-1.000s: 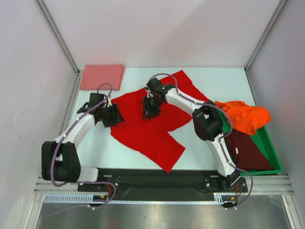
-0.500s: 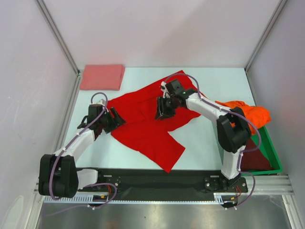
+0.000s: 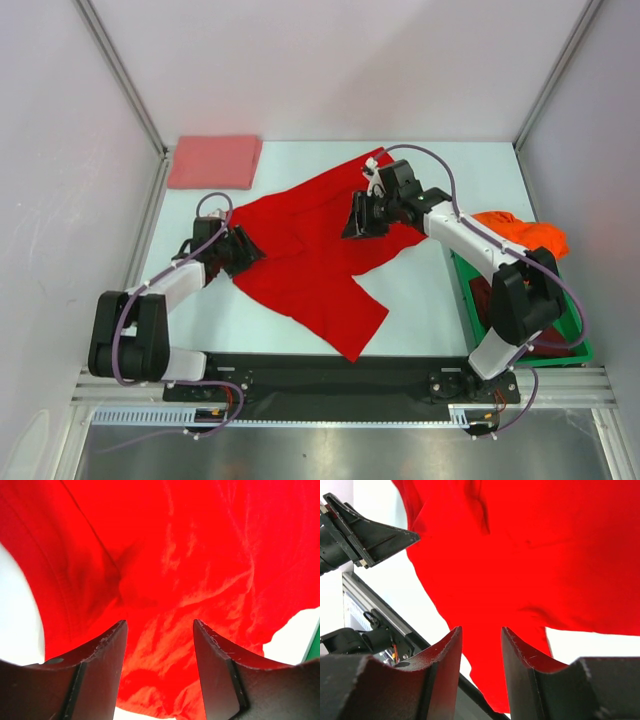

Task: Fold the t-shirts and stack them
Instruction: Fold the tshirt

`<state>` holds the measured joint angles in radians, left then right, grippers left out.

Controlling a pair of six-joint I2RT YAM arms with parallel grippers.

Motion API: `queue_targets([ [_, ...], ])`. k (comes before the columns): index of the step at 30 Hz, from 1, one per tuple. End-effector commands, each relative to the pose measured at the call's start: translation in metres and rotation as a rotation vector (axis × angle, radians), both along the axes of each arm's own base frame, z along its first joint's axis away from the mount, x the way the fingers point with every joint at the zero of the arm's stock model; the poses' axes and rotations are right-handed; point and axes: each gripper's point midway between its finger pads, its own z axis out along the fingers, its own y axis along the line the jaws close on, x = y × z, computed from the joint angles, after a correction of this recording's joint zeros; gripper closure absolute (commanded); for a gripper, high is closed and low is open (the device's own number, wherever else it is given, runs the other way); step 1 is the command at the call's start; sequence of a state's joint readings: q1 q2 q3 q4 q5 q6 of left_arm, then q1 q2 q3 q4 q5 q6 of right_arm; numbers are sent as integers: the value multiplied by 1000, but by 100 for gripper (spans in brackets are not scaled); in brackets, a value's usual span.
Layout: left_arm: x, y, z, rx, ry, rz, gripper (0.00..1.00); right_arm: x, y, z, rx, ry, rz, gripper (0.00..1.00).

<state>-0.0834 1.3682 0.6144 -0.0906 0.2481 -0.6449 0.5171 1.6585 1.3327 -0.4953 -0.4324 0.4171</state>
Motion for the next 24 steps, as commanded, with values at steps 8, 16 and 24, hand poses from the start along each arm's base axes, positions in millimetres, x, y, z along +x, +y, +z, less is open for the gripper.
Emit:
queue_targets([
  [8,25,-10,10,-36,-55,-20,51,3,-11,19,58,-63,-9,58],
  [16,22,-18,26,-62,-92,-90,100,-1,-10,15,78,-50,-6,58],
  [24,6,-16,47,-54,-89,-108,100,-7,-8,6,73,-30,3,58],
])
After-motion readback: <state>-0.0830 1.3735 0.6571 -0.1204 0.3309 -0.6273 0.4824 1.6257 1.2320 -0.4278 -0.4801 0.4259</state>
